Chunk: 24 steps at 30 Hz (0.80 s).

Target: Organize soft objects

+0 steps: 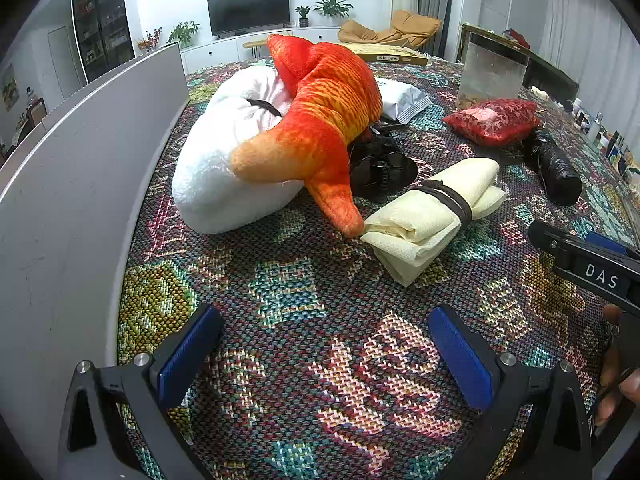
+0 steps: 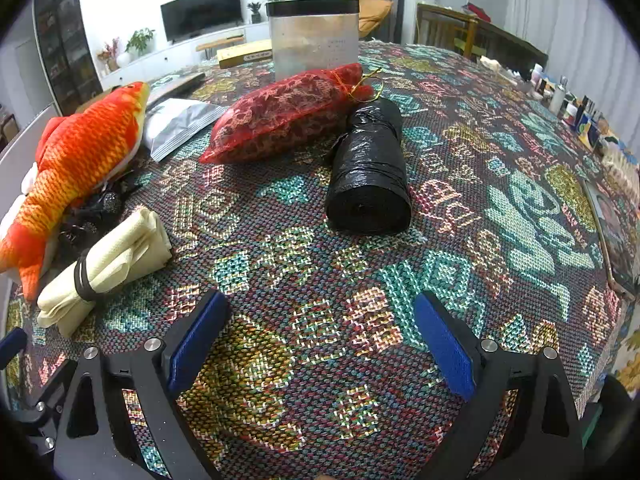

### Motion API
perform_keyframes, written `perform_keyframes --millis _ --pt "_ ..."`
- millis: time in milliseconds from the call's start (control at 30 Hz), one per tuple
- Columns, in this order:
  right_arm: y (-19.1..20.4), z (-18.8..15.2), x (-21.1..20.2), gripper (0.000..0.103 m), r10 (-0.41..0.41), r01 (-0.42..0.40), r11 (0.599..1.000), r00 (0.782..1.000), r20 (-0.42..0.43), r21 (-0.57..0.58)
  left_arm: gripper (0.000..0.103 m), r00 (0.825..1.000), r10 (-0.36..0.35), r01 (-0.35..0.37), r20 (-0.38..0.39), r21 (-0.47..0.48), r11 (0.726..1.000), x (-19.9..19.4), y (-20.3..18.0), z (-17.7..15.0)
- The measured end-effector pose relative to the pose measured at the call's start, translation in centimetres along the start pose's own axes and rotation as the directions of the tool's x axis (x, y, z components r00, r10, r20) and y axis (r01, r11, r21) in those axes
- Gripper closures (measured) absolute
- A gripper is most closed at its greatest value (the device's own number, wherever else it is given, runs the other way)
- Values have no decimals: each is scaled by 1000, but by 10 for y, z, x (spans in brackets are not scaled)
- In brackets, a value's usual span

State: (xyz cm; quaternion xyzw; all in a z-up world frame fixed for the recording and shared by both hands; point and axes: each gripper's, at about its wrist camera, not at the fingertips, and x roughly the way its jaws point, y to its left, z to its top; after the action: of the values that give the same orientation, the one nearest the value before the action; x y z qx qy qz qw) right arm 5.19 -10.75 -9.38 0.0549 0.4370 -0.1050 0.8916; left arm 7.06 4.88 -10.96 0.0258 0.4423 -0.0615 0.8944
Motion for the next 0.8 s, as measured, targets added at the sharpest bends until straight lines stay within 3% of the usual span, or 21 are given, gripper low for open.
perform_keyframes --millis 600,667,700,733,800 --pt "1 1 -2 7 1 -1 1000 1000 5 5 0 1000 0 0 1 -1 1000 0 0 0" --pt "-6 2 -5 7 53 -53 998 999 11 28 0 1000 0 0 1 -1 1000 0 0 0" --pt "-19 3 -12 8 141 -145 985 989 46 92 0 1000 0 0 1 -1 1000 0 0 0" --pt "-34 2 -22 8 212 -229 960 970 116 162 0 1000 -1 1 1 -1 1000 0 0 0" --pt "-62 0 -40 8 211 -276 924 945 250 265 0 1000 0 0 1 -1 1000 0 0 0"
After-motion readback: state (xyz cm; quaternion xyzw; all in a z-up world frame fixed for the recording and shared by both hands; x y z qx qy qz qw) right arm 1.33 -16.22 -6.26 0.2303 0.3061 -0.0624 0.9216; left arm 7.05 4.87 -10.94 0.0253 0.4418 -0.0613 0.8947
